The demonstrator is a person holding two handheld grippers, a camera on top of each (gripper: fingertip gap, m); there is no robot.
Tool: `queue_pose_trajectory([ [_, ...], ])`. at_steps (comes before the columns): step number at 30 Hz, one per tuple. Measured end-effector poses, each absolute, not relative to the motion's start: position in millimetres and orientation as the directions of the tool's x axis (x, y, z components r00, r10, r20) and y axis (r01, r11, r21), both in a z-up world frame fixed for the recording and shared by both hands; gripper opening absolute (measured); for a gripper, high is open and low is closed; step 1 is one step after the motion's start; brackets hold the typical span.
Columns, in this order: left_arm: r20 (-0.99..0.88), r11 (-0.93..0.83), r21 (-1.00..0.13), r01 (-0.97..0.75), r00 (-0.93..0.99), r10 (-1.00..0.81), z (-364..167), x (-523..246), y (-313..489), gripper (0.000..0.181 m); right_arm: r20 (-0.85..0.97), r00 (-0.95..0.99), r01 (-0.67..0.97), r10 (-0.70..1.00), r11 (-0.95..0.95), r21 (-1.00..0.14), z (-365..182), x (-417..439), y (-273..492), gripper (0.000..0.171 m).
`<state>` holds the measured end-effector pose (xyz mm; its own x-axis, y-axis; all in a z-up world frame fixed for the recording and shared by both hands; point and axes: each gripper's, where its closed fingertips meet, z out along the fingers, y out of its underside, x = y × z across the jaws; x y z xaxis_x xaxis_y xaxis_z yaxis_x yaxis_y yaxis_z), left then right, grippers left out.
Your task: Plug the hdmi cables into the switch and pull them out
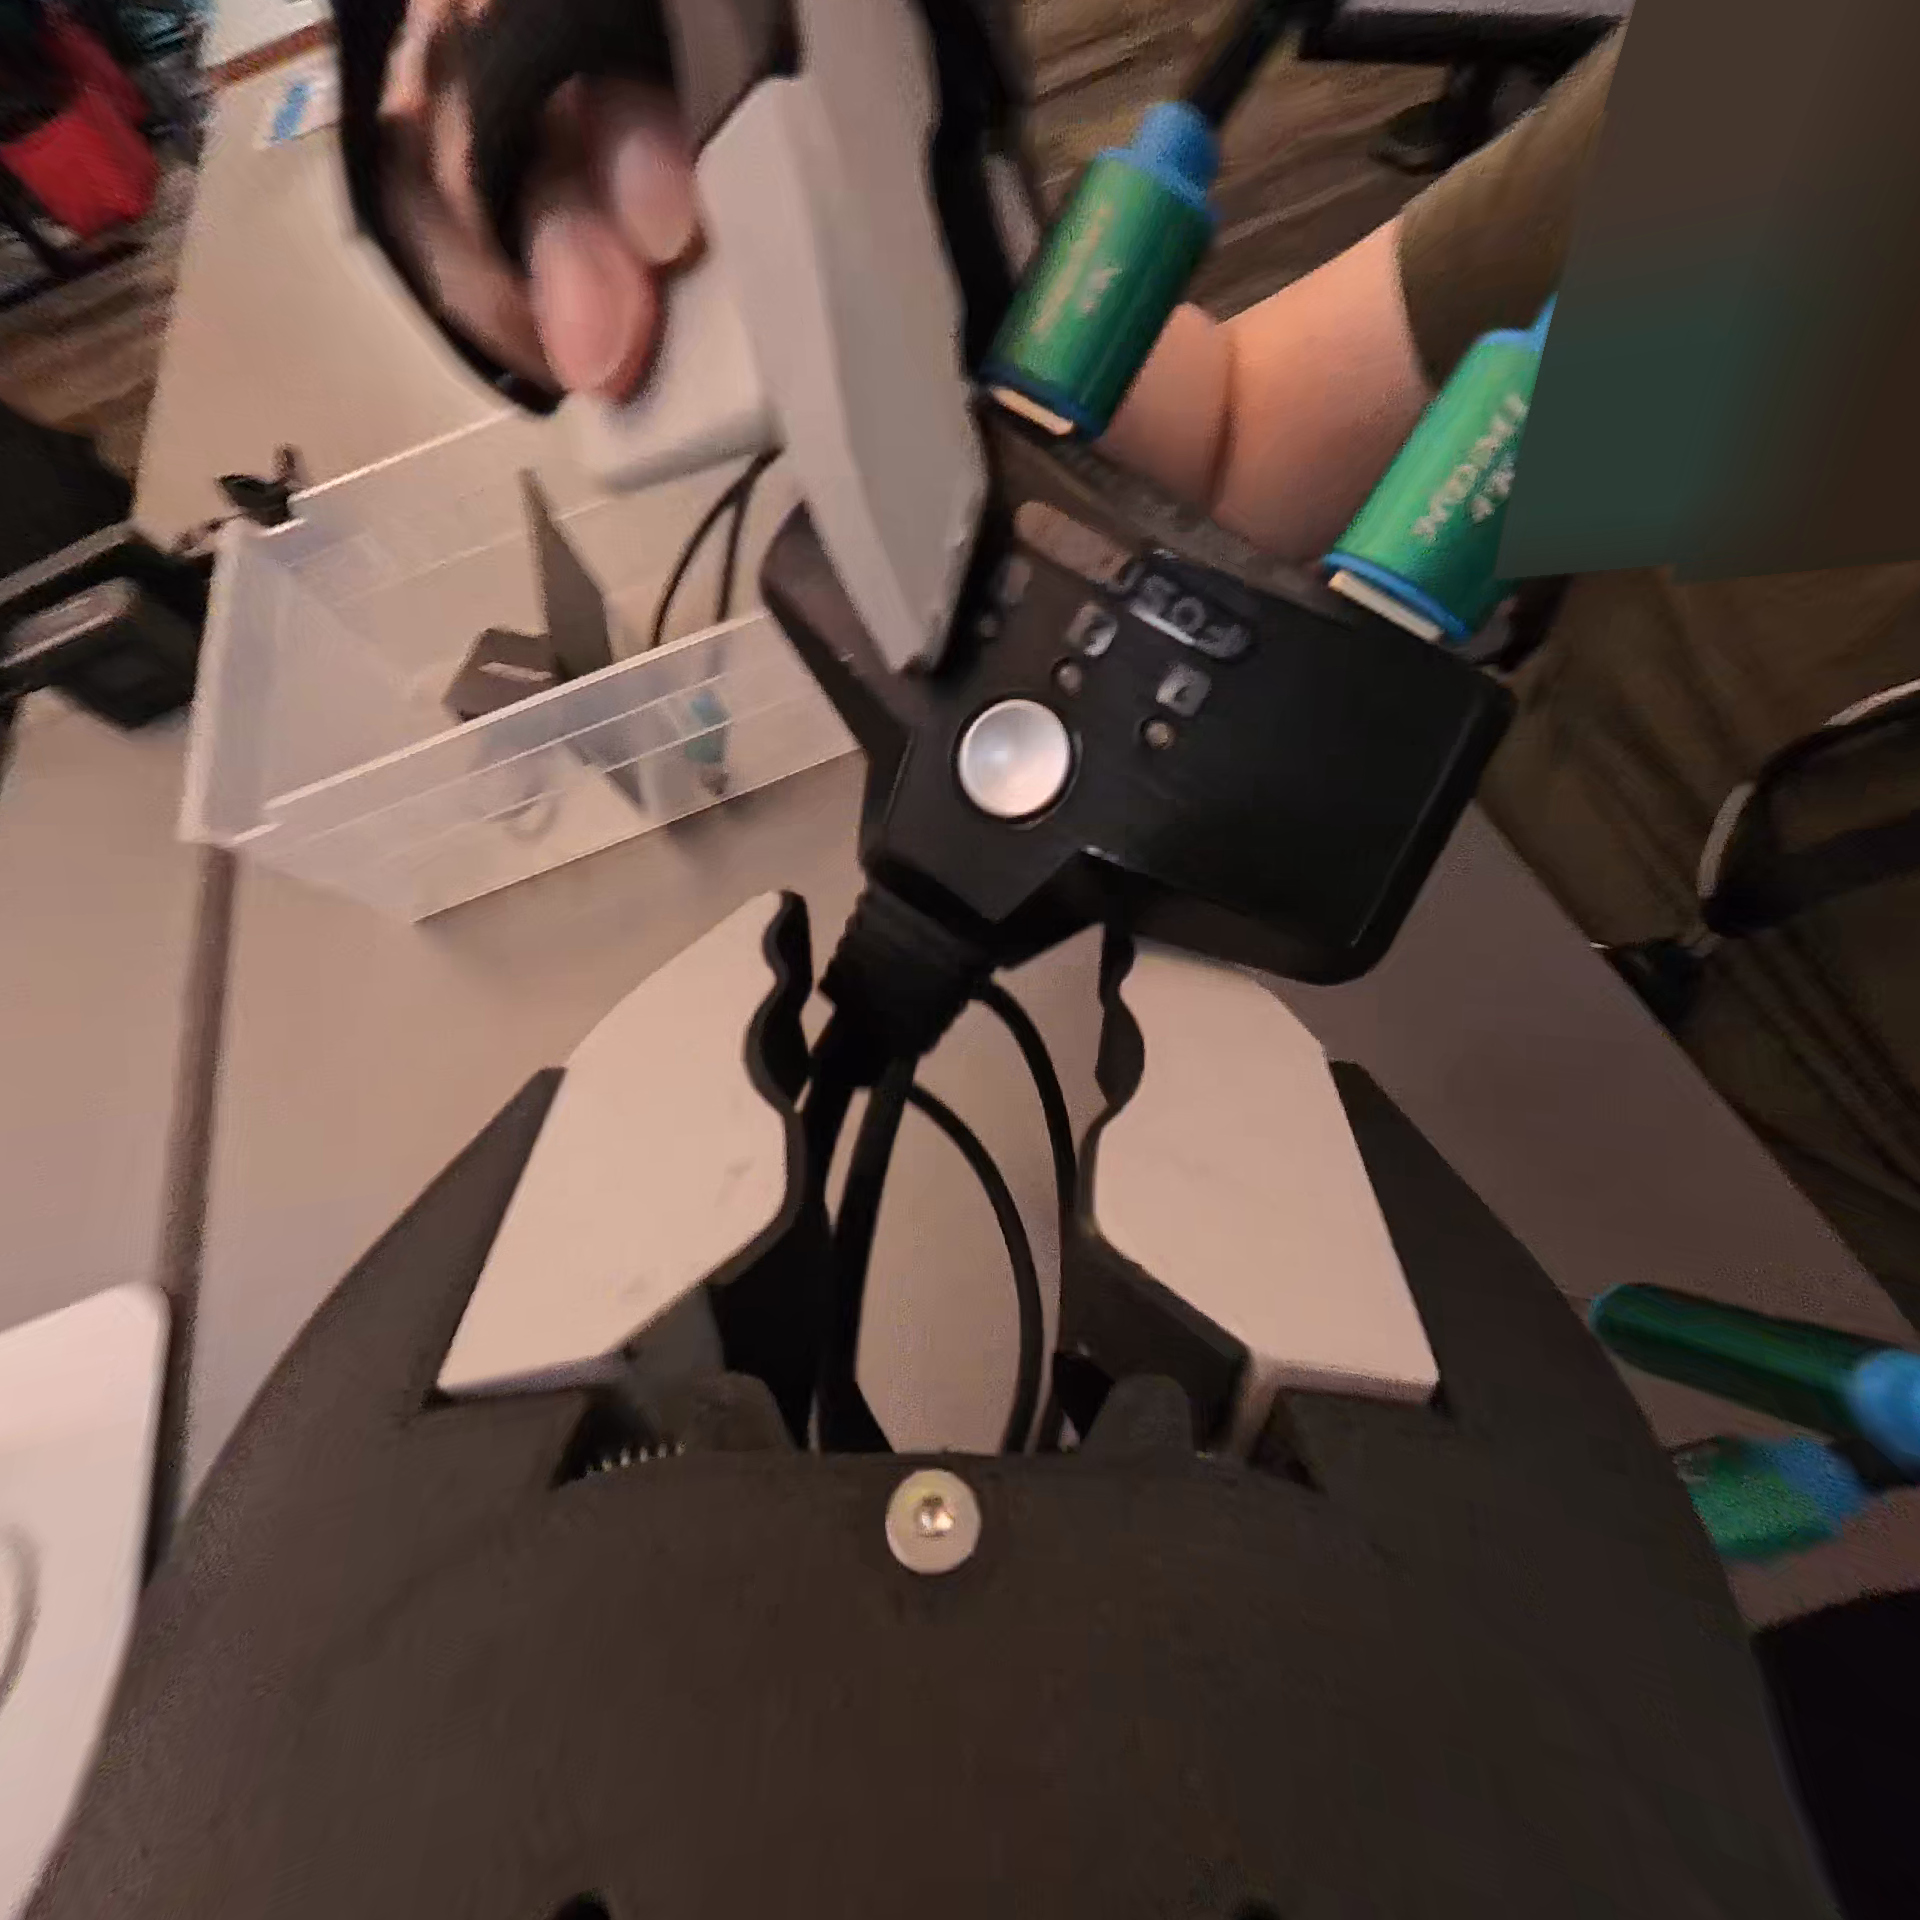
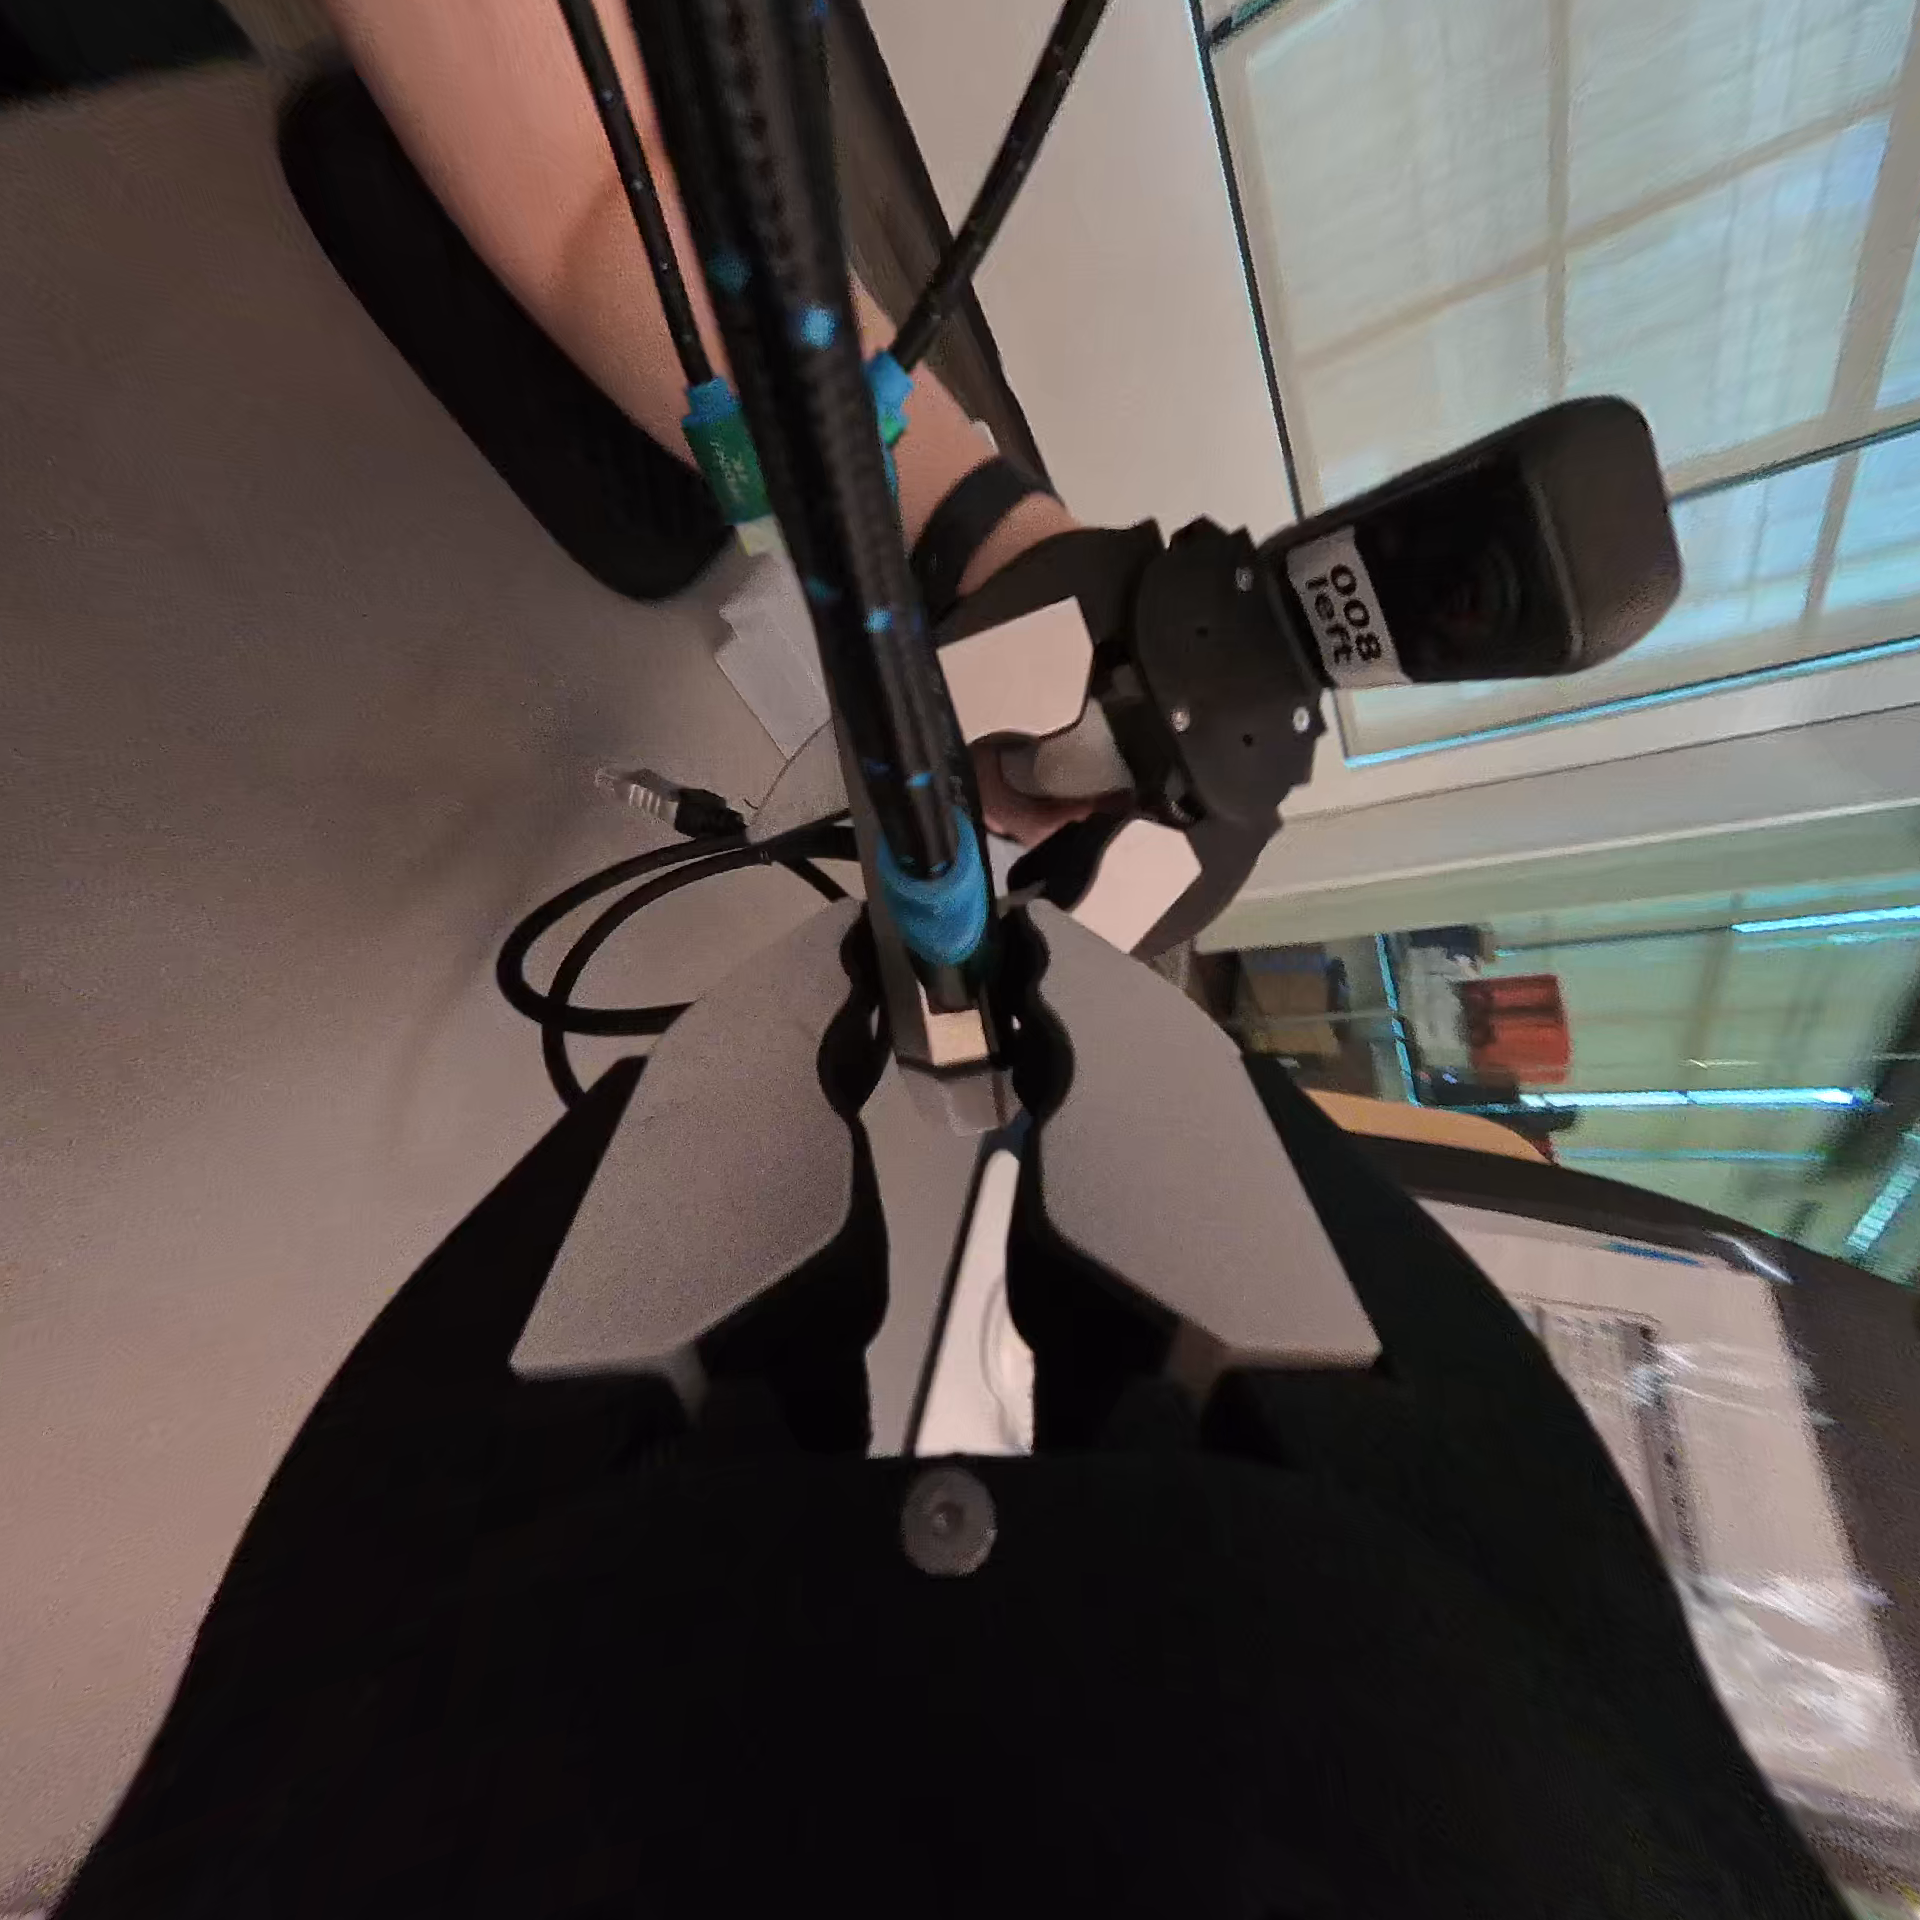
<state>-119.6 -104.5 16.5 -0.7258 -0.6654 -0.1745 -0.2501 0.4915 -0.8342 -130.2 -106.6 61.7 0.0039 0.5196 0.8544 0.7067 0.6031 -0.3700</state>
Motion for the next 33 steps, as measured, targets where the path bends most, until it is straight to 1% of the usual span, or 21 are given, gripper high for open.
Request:
queue_pose_trajectory([
  [2,-0.205,0.475,-0.839,-0.264,-0.656,-0.726,25.0,-117.3,-85.4,0.066,0.885,-0.003,0.758,0.465,0.579,-0.302,64.3,-123.7,-101.2,0.024],
  [5,-0.228,0.401,-0.883,-0.246,-0.52,-0.823,49.8,-120.2,-48.2,0.067,0.906,0.021,0.826,0.422,0.503,-0.253,68.1,-107.5,-89.6,0.024],
  [7,-0.25,0.344,-0.916,-0.208,-0.375,-0.893,74.8,-127.3,-14.6,0.067,0.915,0.056,0.862,0.4,0.443,-0.246,70.7,-93.2,-79.7,0.024],
  [9,-0.239,0.269,-0.959,-0.095,-0.243,-0.94,110.2,-144.6,12.1,0.063,0.914,0.097,0.884,0.394,0.388,-0.261,71.1,-78.7,-70.6,0.024],
  [11,-0.228,0.222,-0.973,0.063,-0.125,-0.966,144.7,-171.2,32.2,0.057,0.907,0.157,0.891,0.39,0.341,-0.301,72.4,-64.8,-61.3,0.024],
  [13,-0.273,0.244,-0.932,0.267,-0.075,-0.959,174.7,-205.3,32.3,0.054,0.894,0.227,0.882,0.386,0.307,-0.356,74.7,-52.4,-52.7,0.024],
  [14,-0.308,0.279,-0.899,0.338,-0.033,-0.951,186.7,-221.0,31.8,0.047,0.886,0.259,0.874,0.385,0.296,-0.384,75.6,-47.0,-49.2,0.024],
  [16,-0.39,0.363,-0.849,0.384,0.008,-0.921,197.5,-242.4,22.8,0.035,0.868,0.325,0.855,0.376,0.274,-0.439,78.5,-36.8,-43.1,0.024],
  [18,-0.504,0.45,-0.822,0.348,-0.079,-0.86,188.3,-248.8,-4.4,0.019,0.853,0.379,0.836,0.359,0.264,-0.482,82.9,-28.8,-39.1,0.023],
  [20,-0.58,0.537,-0.807,0.246,-0.158,-0.799,170.2,-241.6,-26.7,0.019,0.845,0.407,0.822,0.346,0.264,-0.504,86.1,-23.8,-37.8,0.023],
  [22,-0.648,0.631,-0.76,0.154,-0.105,-0.755,162.6,-224.5,-33.1,0.019,0.852,0.4,0.823,0.338,0.277,-0.496,86.5,-22.7,-39.2,0.023],
  [23,-0.679,0.667,-0.732,0.139,-0.071,-0.731,161.4,-214.7,-37.5,0.013,0.858,0.389,0.828,0.335,0.281,-0.485,86.0,-22.8,-40.0,0.023],
  [24,-0.704,0.692,-0.709,0.136,-0.079,-0.706,156.7,-204.7,-46.2,0.005,0.864,0.378,0.834,0.333,0.282,-0.474,85.3,-23.1,-40.7,0.023],
  [25,-0.717,0.704,-0.697,0.135,-0.121,-0.686,147.8,-193.9,-57.4,0.001,0.867,0.372,0.839,0.332,0.28,-0.467,84.7,-23.2,-40.8,0.023],
  [26,-0.713,0.705,-0.7,0.112,-0.178,-0.679,135.7,-182.0,-66.6,0.001,0.868,0.37,0.842,0.331,0.275,-0.464,84.4,-23.2,-40.6,0.023],
  [27,-0.698,0.706,-0.706,0.064,-0.23,-0.678,121.2,-168.9,-72.2,0.007,0.869,0.368,0.845,0.33,0.27,-0.461,83.9,-23.3,-40.1,0.023],
  [28,-0.697,0.717,-0.697,0.005,-0.238,-0.677,108.8,-154.3,-71.2,0.017,0.87,0.365,0.848,0.332,0.266,-0.458,83.1,-23.6,-39.7,0.023],
  [29,-0.713,0.736,-0.674,-0.053,-0.212,-0.668,98.9,-139.9,-65.8,0.025,0.871,0.362,0.851,0.332,0.264,-0.454,82.4,-23.9,-39.5,0.023],
  [30,-0.735,0.756,-0.648,-0.092,-0.185,-0.652,89.9,-127.0,-61.1,0.028,0.872,0.36,0.854,0.331,0.261,-0.451,81.8,-24.2,-38.9,0.023],
  [32,-0.778,0.787,-0.607,-0.11,-0.119,-0.616,79.9,-105.5,-55.3,0.032,0.876,0.355,0.858,0.327,0.257,-0.444,81.4,-25.2,-37.7,0.023],
  [33,-0.802,0.804,-0.585,-0.105,-0.07,-0.593,78.8,-97.3,-52.3,0.032,0.878,0.352,0.86,0.325,0.259,-0.441,81.4,-26.1,-37.3,0.023],
])
